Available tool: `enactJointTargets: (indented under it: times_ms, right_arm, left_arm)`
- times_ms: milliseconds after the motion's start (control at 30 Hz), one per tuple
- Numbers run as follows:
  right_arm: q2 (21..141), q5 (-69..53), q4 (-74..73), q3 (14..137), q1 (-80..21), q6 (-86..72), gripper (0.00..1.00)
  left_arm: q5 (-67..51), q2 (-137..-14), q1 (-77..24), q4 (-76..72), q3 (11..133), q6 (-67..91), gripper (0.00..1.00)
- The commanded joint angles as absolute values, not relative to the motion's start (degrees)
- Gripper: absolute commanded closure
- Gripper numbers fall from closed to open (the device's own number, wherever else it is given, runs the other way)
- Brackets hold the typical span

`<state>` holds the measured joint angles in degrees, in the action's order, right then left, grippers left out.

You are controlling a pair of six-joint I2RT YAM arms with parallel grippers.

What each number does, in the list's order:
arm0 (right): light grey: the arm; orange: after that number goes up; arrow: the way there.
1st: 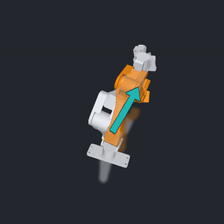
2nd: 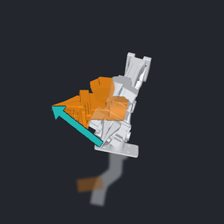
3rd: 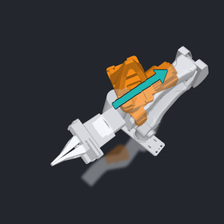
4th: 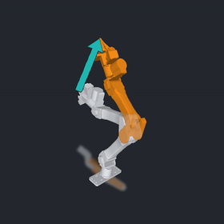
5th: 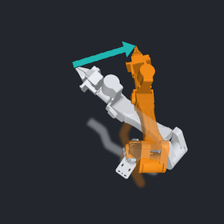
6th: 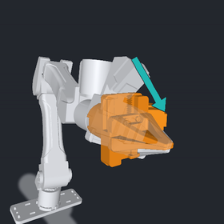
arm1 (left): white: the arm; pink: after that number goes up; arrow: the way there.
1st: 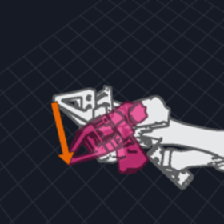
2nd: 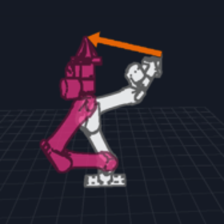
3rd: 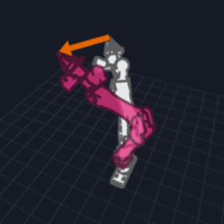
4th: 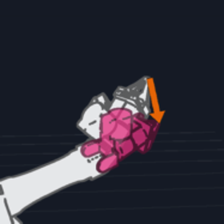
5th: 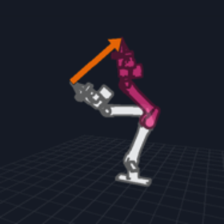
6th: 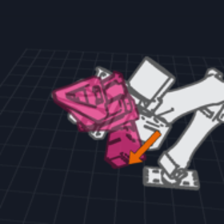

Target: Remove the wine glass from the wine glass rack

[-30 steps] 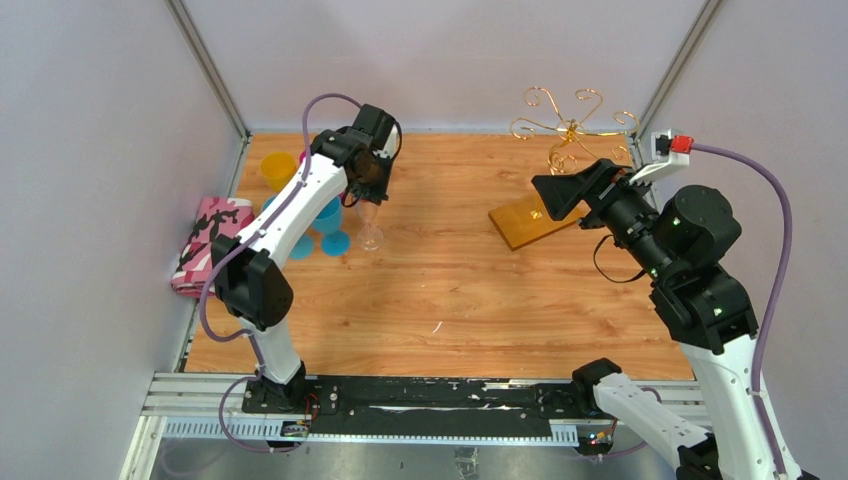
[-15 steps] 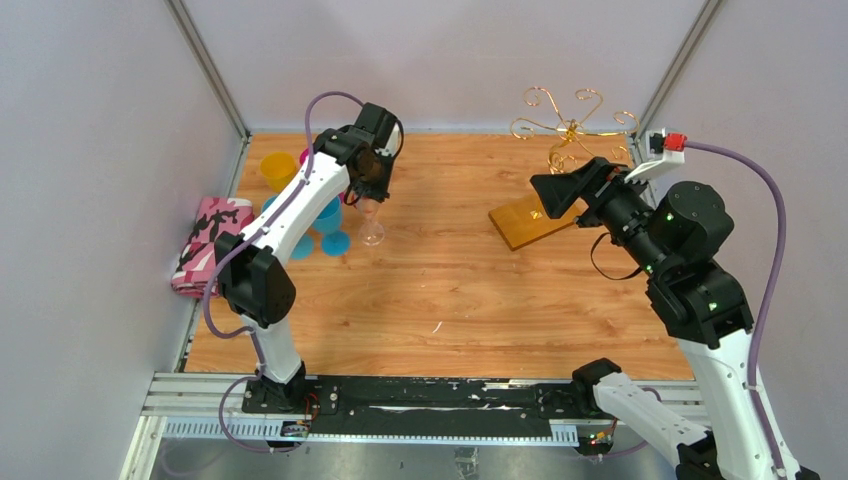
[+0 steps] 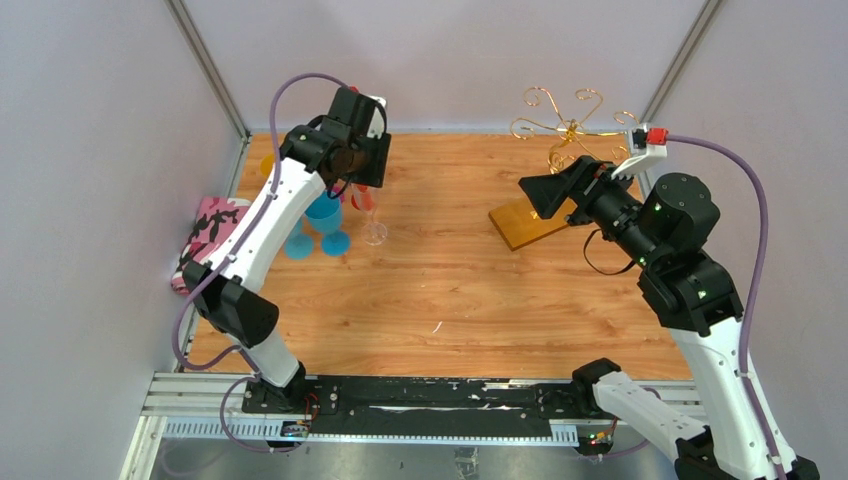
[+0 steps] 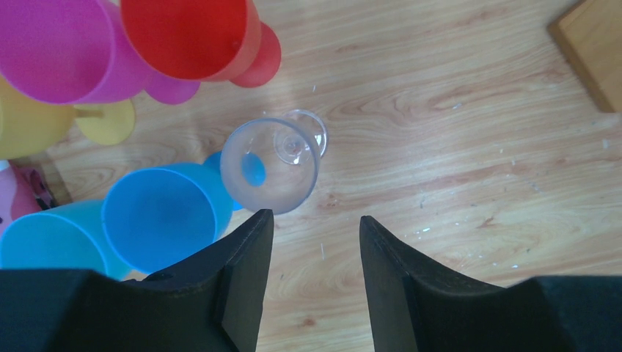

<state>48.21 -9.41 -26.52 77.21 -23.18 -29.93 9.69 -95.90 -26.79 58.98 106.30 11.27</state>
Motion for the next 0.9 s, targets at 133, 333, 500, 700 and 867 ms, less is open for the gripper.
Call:
enactJointTargets:
  times_ms: [133,333,500,700,867]
  right_arm:
    - [46.8,-8.7,-25.1,76.9,-23.7,-27.1,0.01]
    - [44.2,-6.7,-24.6,75.6,-23.7,-26.2,0.01]
    - [41.6,-6.3,-23.4,73.2,-23.7,-25.9,0.01]
    - [40.1,-6.7,-22.4,71.1,-23.8,-26.0,0.01]
    - [40.6,-7.6,-22.7,71.6,-23.8,-25.7,0.01]
  left_arm:
    - [6.9,-87.3,-27.4,57.7,116.0,10.7,0.5]
    - [2.7,-65.3,-29.5,39.3,97.6,16.1,0.48]
    - [2.8,-46.2,-29.5,24.1,78.8,18.7,0.43]
    - [2.3,-43.6,-29.5,25.6,80.1,18.0,0.43]
    - [2.6,-43.5,-29.5,25.4,79.3,18.1,0.43]
